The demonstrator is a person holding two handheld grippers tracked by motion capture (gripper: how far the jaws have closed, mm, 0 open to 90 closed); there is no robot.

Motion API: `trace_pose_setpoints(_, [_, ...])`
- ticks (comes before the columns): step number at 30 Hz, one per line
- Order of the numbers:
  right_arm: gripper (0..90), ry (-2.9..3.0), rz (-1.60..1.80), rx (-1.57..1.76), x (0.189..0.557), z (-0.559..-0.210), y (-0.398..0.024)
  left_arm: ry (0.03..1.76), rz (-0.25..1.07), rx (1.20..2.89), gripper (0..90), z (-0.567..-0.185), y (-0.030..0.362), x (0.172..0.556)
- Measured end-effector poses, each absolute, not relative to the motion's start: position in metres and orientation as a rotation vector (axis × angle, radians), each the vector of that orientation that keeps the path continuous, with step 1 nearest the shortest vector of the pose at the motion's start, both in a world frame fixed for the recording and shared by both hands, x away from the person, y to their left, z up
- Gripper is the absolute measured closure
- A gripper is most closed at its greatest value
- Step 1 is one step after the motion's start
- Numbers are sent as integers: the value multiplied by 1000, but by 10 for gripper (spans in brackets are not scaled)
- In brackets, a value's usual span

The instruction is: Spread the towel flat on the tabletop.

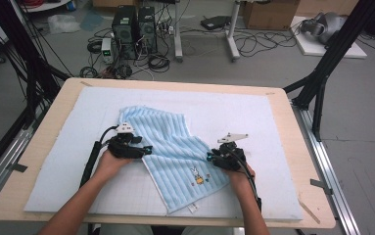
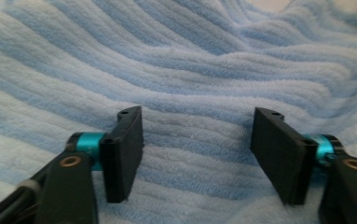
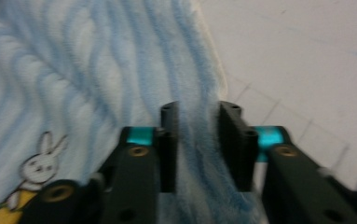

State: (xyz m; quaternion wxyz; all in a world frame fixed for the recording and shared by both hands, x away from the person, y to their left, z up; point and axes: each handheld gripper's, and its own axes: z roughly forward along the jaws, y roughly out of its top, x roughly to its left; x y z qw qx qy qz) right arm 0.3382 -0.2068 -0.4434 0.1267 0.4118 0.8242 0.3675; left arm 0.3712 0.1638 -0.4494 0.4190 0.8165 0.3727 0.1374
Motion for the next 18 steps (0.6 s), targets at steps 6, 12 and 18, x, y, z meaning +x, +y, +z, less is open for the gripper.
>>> trace_pose_setpoints(6, [840, 2541, 1128, 1123, 324, -442, -204, 915, 316, 2070, 865, -447, 180, 370])
trace_pose_setpoints(12, [840, 2671, 1196, 1049, 299, -442, -194, 950, 288, 2036, 865, -446, 198, 363])
trace_pose_setpoints(18, [815, 2762, 1251, 957, 278, -441, -182, 973, 269, 1980, 867, -448, 218, 360])
